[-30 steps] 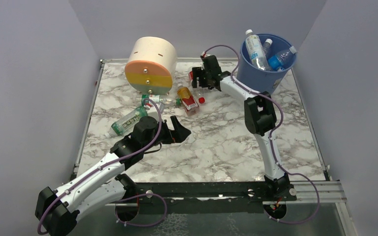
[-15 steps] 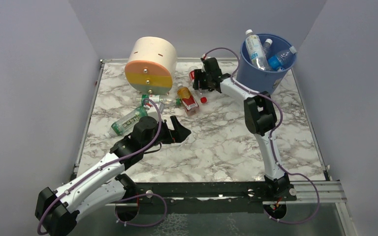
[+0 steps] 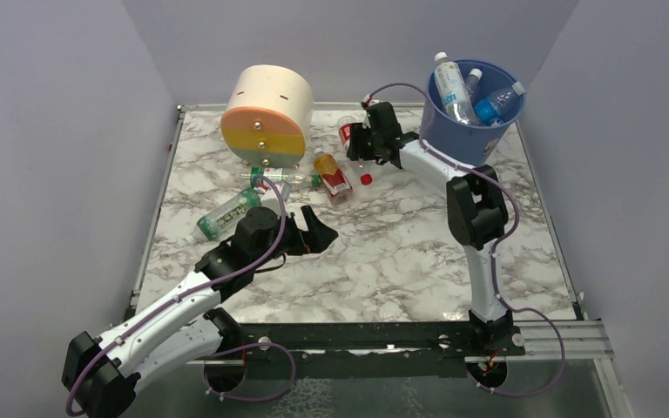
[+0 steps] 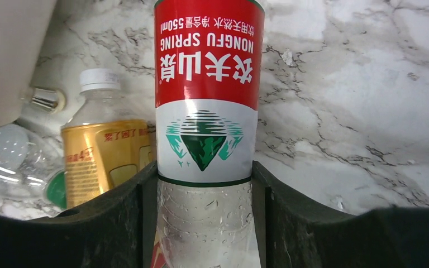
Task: Put the plastic bottles in the bin
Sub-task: Pick up the plastic bottle at the center of the board.
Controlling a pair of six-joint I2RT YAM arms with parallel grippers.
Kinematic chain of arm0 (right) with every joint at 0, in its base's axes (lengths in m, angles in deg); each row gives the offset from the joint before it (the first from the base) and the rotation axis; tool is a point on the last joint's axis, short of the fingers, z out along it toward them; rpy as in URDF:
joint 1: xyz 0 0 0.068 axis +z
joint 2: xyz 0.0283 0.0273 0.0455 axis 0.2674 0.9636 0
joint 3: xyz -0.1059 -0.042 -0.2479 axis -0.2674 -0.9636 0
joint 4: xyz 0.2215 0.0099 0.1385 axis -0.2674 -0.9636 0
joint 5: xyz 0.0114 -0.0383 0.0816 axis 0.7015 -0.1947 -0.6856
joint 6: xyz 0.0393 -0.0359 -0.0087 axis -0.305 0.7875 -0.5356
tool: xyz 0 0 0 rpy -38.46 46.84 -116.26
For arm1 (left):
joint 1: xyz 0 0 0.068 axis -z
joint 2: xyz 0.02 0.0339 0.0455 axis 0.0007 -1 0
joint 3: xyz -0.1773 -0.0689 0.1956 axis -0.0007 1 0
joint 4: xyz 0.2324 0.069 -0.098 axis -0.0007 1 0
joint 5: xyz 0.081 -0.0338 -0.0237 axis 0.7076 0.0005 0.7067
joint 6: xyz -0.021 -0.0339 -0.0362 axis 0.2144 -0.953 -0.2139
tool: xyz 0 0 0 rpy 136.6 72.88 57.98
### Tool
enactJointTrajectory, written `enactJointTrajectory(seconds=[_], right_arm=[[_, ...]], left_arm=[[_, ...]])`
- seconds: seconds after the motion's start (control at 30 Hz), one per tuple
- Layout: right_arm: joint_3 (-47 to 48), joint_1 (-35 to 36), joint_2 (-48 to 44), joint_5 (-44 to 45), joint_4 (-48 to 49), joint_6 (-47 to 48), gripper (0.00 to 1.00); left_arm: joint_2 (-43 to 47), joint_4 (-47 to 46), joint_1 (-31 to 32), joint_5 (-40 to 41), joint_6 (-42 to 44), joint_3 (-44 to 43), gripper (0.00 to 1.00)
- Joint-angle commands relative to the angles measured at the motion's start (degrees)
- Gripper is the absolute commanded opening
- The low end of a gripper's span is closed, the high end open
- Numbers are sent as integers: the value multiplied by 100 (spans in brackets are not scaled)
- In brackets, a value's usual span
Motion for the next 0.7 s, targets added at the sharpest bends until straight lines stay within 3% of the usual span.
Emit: enactJointTrajectory(seconds=[0.0,0.3,0.67], right_arm=[[-218,2,-750,19,108,97,56],[-855,13,-1720,-190,139,19,56],[-2276,57,-3072,-275,161,14,56]], left_arm=[[34,-276,-14,51,-65,108,99],[-110,-376,-14,92,-130,241,99],[-402,-679,-14,44,-107,322,99]])
